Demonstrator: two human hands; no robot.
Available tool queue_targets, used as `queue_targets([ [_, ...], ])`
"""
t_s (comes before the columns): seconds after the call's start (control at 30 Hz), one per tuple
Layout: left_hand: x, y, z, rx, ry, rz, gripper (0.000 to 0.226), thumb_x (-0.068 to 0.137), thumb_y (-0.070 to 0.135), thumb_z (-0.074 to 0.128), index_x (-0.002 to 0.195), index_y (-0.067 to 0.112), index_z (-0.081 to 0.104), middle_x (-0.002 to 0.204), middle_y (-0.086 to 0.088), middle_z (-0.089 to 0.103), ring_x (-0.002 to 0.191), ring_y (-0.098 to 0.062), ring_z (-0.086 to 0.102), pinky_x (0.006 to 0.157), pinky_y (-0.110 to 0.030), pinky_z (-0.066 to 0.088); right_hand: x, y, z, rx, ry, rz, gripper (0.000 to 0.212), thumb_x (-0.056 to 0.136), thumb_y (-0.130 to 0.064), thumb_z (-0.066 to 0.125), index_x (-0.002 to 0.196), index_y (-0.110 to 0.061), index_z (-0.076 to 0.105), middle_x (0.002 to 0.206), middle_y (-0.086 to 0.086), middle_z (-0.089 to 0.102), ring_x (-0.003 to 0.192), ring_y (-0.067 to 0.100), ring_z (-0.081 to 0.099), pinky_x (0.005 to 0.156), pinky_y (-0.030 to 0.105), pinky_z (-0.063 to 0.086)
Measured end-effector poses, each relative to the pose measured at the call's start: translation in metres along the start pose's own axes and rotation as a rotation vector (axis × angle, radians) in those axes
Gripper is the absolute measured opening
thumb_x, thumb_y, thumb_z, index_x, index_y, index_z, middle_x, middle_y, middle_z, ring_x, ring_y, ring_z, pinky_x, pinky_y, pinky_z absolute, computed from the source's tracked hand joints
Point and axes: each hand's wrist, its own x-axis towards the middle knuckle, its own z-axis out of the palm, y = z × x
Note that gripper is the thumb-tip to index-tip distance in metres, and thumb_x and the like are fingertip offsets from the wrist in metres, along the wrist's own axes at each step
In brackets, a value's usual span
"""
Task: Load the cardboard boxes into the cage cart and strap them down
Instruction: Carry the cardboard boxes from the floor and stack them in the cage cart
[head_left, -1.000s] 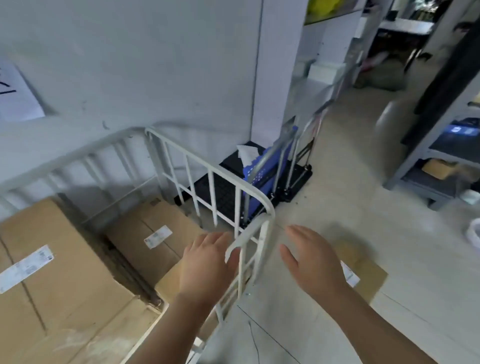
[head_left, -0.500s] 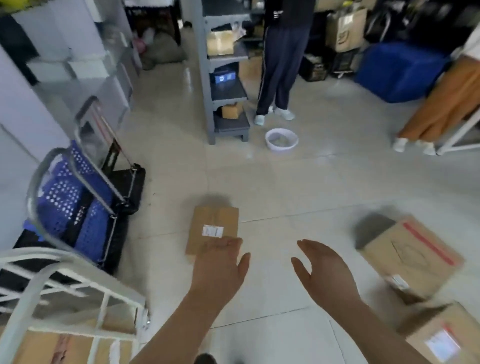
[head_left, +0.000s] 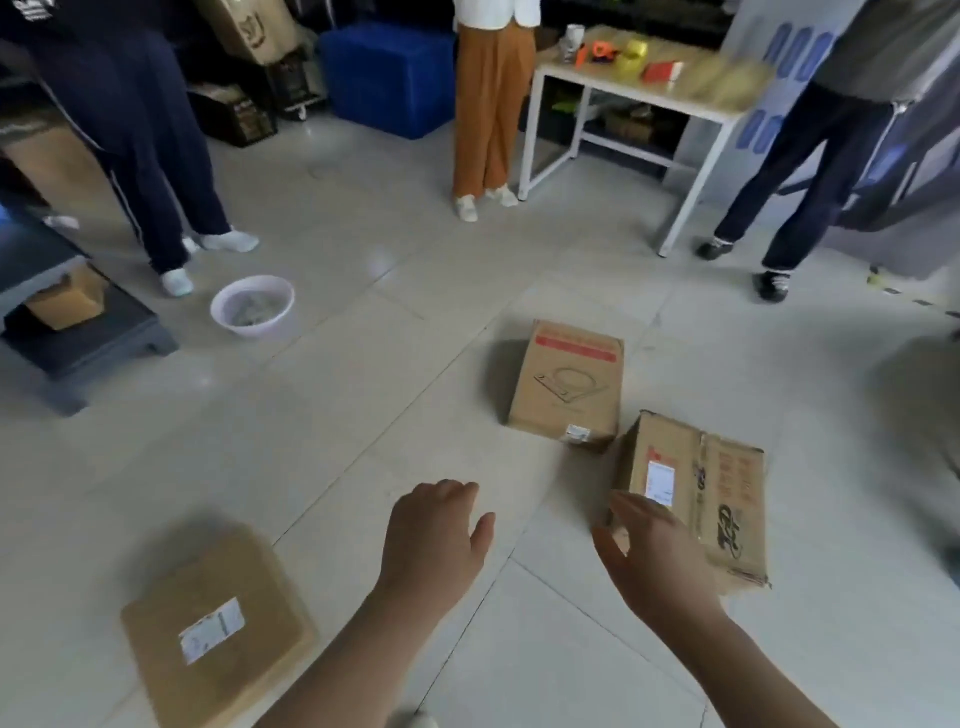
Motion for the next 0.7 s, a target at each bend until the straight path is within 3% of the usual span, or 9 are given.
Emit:
queue_targets([
  [0.13,0.058,0.047,0.019,-0.03,-0.061,0.185,0.037,0.092,0.043,0.043,0.109,0.016,0.063,0.104,0.003,0.066,0.095,-0.021,0.059,0.083,-0.033,0.046,0.003,0.045,-0.012,0.073,0.088,0.232,0.028,0.086,-0.026,0.066,0.11,-0.012,0.067,0.11,0.002,0.068,0.101,0.024,0.062,0.08,0.033,0.049],
  [0.33,0.119,0.139,0.065,-0.057,-0.15,0.373,0.037,0.093,0.044,0.042,0.117,0.021,0.059,0.112,0.007,0.063,0.103,-0.019,0.055,0.087,-0.03,0.042,0.011,0.141,-0.032,0.078,0.154,0.437,0.039,0.089,-0.032,0.061,0.125,-0.019,0.062,0.126,-0.004,0.062,0.105,0.02,0.061,0.088,0.03,0.047],
  [0.5,0.17,0.222,0.115,-0.114,-0.186,0.38,0.04,0.092,0.041,0.048,0.122,0.018,0.06,0.116,0.003,0.064,0.105,-0.022,0.057,0.089,-0.032,0.044,0.037,0.237,-0.044,0.093,0.143,0.503,0.037,0.089,-0.031,0.059,0.125,-0.02,0.062,0.126,-0.005,0.062,0.103,0.019,0.06,0.086,0.028,0.048],
  [0.7,0.227,0.31,0.178,-0.113,-0.232,0.328,0.026,0.086,0.032,0.062,0.097,0.01,0.069,0.093,-0.006,0.07,0.089,-0.029,0.063,0.076,-0.035,0.049,0.084,0.352,-0.049,0.088,0.075,0.505,0.035,0.088,-0.028,0.061,0.121,-0.018,0.064,0.117,-0.005,0.066,0.089,0.019,0.061,0.079,0.027,0.046],
])
